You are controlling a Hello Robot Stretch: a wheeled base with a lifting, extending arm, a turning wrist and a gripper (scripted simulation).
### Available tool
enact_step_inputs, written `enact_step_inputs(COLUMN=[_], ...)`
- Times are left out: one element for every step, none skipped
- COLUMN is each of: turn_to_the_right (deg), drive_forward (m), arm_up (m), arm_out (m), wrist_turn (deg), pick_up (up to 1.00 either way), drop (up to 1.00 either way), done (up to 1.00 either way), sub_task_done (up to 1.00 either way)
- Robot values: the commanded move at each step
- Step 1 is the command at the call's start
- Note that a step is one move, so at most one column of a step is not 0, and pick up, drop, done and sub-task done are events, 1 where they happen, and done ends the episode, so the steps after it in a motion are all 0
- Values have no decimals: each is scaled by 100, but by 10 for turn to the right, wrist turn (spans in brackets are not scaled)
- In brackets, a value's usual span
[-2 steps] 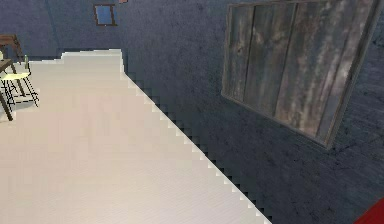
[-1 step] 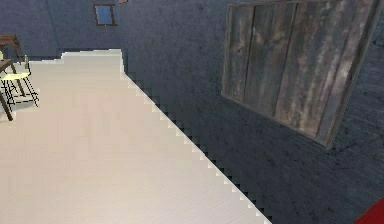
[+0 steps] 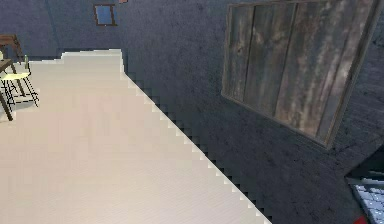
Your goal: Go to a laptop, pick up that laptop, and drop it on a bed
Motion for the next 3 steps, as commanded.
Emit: enact_step_inputs(turn_to_the_right=[0, 0, -450], drive_forward=[0, 0, 0], arm_up=[0, 0, 0], arm_out=[0, -18, 0], wrist_turn=[-210, 0, 0], pick_up=[0, 0, 0], drop=[0, 0, 0], done=[0, 0, 0], sub_task_done=[0, 0, 0])
